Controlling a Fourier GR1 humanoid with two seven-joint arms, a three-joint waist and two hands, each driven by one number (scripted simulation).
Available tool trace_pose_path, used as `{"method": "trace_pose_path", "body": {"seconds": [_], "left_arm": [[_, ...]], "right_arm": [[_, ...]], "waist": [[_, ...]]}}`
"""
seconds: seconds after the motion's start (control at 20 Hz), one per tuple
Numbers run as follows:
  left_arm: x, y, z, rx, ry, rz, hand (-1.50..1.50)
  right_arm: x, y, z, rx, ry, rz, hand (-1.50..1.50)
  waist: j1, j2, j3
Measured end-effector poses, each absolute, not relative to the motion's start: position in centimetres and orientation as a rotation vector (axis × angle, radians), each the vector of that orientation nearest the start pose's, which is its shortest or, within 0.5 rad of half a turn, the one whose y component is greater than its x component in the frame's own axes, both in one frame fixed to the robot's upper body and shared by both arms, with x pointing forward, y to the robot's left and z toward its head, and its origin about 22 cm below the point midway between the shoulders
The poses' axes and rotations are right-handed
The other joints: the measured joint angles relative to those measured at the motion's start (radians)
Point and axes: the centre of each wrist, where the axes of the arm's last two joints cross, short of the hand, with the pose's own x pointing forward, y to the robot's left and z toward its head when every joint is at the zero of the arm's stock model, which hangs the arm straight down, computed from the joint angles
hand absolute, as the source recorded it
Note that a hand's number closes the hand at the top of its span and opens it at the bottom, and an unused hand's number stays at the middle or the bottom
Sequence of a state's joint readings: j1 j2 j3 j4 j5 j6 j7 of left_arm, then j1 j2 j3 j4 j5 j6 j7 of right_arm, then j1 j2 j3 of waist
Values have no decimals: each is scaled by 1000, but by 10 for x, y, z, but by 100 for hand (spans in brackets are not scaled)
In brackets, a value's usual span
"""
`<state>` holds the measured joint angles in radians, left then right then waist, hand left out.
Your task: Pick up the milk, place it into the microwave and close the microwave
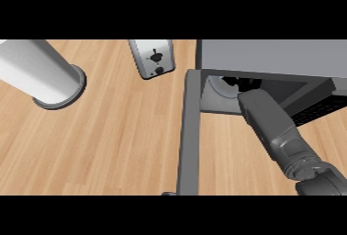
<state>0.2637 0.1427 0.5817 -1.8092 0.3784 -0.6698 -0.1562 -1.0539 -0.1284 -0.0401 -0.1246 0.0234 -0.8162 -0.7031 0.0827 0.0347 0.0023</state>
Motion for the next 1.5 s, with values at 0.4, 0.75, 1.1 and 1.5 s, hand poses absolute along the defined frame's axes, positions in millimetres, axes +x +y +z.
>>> {"method": "trace_pose_path", "body": {"seconds": [0.4,0.75,1.1,1.5], "left_arm": [[139,395,43,-74,-1892,-29,-150],[146,395,43,-91,-1886,-38,-150],[161,391,42,-101,-1876,-41,-150],[170,394,41,-91,-1871,-46,-150]], "right_arm": [[428,-209,9,-961,-1798,148,150],[423,-240,5,-1019,-1732,130,150],[420,-243,1,-1052,-1711,203,-150],[422,-234,2,-1071,-1724,242,-150]], "waist": [[16,11,1],[29,19,3],[42,29,3],[48,28,3]]}}
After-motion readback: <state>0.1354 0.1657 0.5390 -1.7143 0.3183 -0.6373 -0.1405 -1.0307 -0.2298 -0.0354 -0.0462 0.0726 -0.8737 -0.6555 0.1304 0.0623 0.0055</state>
